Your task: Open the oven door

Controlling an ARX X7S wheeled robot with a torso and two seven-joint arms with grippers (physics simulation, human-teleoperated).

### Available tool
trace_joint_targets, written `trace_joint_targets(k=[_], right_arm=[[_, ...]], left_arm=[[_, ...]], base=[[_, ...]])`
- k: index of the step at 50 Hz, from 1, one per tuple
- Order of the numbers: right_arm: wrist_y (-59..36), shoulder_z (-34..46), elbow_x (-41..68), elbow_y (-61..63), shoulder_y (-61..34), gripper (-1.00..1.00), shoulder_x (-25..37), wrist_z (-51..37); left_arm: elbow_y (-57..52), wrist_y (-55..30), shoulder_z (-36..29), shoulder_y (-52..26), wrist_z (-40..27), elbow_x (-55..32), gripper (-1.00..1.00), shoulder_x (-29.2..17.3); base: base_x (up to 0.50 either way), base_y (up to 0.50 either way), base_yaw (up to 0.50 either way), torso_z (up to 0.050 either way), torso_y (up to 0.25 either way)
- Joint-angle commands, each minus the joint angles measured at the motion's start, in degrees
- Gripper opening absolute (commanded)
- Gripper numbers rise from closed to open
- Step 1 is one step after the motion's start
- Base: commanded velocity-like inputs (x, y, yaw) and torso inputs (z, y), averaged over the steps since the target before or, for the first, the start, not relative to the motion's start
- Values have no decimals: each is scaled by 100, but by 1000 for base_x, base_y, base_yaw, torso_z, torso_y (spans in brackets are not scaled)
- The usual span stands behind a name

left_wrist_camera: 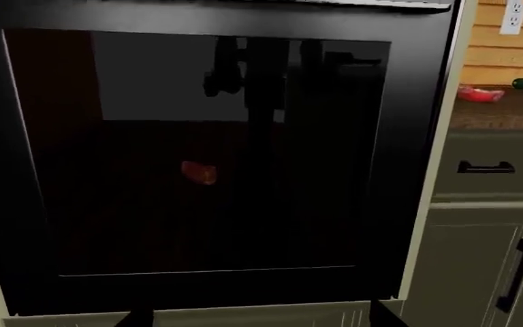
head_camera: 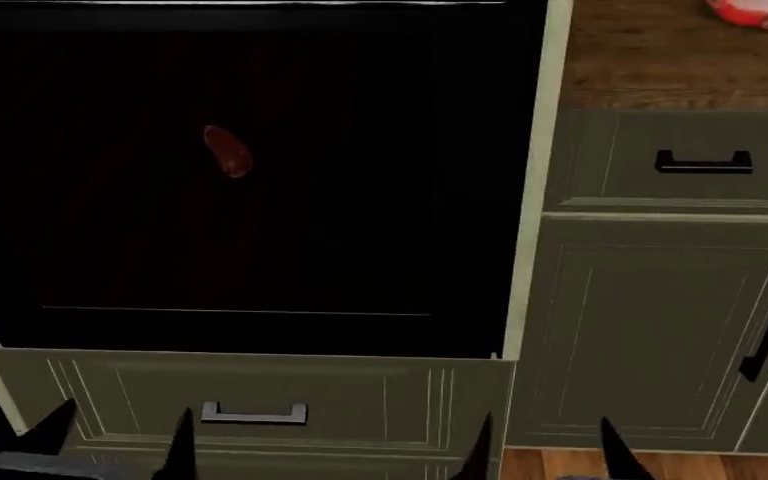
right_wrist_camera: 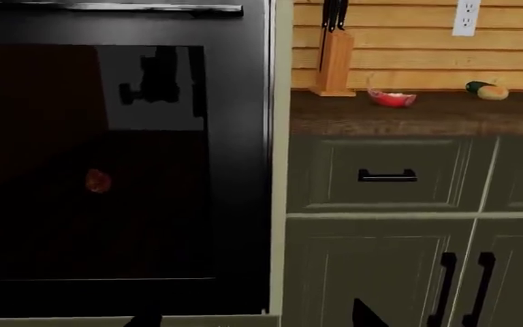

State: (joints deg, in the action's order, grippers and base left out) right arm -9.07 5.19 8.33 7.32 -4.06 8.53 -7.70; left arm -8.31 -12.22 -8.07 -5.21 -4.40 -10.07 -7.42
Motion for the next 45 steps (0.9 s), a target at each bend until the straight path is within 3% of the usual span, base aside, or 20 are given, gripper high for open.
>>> trace_joint_targets(k=[1, 8, 15, 45], right_arm=[[-960, -74, 230, 404, -703, 100, 271, 24], [-1392, 14, 270, 526, -1081, 100, 390, 73], [-1619, 119, 251, 723, -1168, 100, 428, 39], [-1450, 162, 368, 659, -1047, 100, 468, 24]], left_arm=[[-497, -1337, -23, -906, -146, -190, 100, -127], [-492, -1809, 48, -1482, -250, -300, 100, -115], [-509, -1789, 113, -1453, -272, -402, 100, -121], [-586, -1695, -114, -1431, -342, -389, 100, -255]], base=[[0, 0, 0, 0, 0], [0, 0, 0, 0, 0], [32, 0, 0, 0, 0], [276, -6, 0, 0, 0]])
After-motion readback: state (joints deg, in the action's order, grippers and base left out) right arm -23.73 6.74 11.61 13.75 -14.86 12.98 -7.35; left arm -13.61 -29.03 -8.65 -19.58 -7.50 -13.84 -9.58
